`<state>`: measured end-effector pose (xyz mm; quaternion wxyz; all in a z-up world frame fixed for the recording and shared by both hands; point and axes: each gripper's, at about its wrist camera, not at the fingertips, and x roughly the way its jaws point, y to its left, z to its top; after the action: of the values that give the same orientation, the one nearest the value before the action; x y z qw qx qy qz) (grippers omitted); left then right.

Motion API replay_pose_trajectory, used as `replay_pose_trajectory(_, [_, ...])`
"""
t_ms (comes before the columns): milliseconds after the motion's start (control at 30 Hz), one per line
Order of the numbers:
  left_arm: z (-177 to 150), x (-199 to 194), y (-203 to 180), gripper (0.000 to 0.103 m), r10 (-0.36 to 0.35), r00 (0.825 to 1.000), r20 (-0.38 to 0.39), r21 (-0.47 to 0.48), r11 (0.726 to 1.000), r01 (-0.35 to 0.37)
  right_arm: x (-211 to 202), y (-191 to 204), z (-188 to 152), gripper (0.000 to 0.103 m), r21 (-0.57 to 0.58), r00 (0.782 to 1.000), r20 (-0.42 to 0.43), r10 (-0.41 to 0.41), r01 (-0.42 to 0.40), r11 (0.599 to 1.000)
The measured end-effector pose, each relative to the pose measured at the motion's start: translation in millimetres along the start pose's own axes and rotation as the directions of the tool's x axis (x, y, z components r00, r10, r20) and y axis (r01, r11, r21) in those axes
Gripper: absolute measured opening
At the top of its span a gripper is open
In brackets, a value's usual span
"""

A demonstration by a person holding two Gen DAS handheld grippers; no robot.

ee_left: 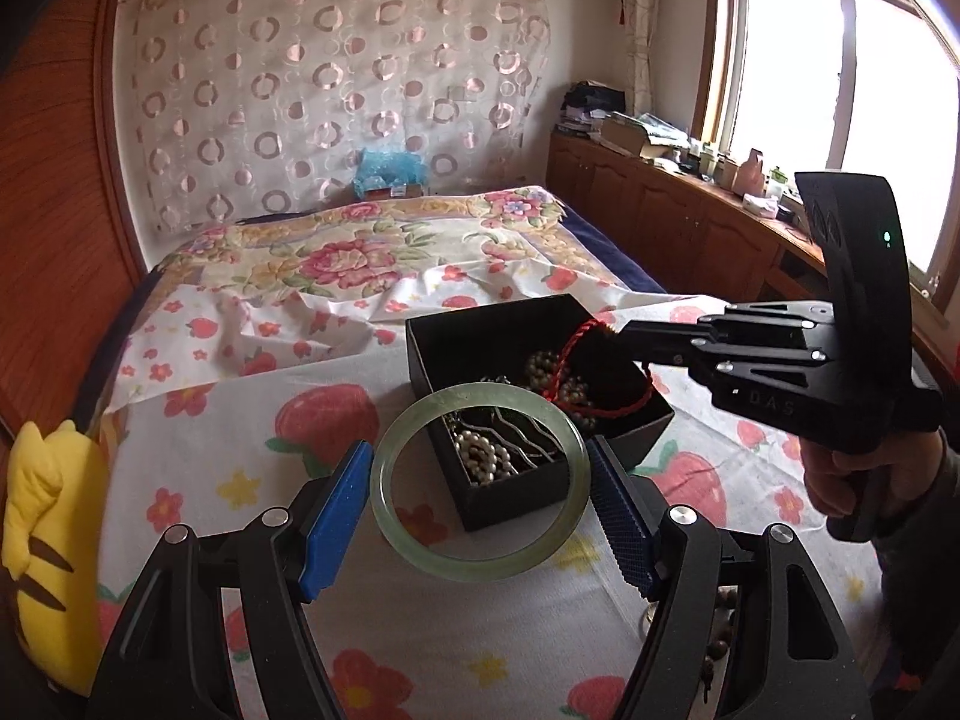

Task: Organize jewelry
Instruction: 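Drop the bead bracelet into the box with the right tool while the left tool lowers the bangle in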

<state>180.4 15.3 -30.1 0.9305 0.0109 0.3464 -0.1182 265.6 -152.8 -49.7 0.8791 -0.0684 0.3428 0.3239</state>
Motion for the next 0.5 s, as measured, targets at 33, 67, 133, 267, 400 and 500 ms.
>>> replay_pose_trajectory(33, [1,4,1,0.069,0.000,1.000,-0.007,0.002,1.000,0.000,3,0,-1,0.008,0.002,1.000,0.001,0.009,-0.009,1.000])
replay_pose_trajectory(67, [2,7,1,0.069,0.001,1.000,-0.013,0.005,1.000,-0.001,4,1,-2,0.008,0.004,1.000,0.002,0.017,-0.017,1.000])
replay_pose_trajectory(133, [3,10,0,0.069,-0.001,1.000,-0.017,0.010,1.000,0.001,6,0,-2,0.009,0.014,0.999,0.009,0.037,-0.037,0.999])
replay_pose_trajectory(267, [10,19,-1,0.069,-0.006,1.000,-0.015,0.005,1.000,0.006,3,-3,-3,0.009,0.031,0.998,0.016,0.063,-0.063,0.998])
replay_pose_trajectory(400, [20,32,0,0.069,-0.001,1.000,-0.021,0.006,1.000,0.001,-3,-10,-3,0.009,0.044,0.998,0.030,0.050,-0.051,0.998])
replay_pose_trajectory(500, [29,40,0,0.069,0.008,1.000,-0.018,0.015,1.000,-0.007,-7,-15,-5,0.009,0.041,0.999,0.037,0.005,-0.006,0.999])
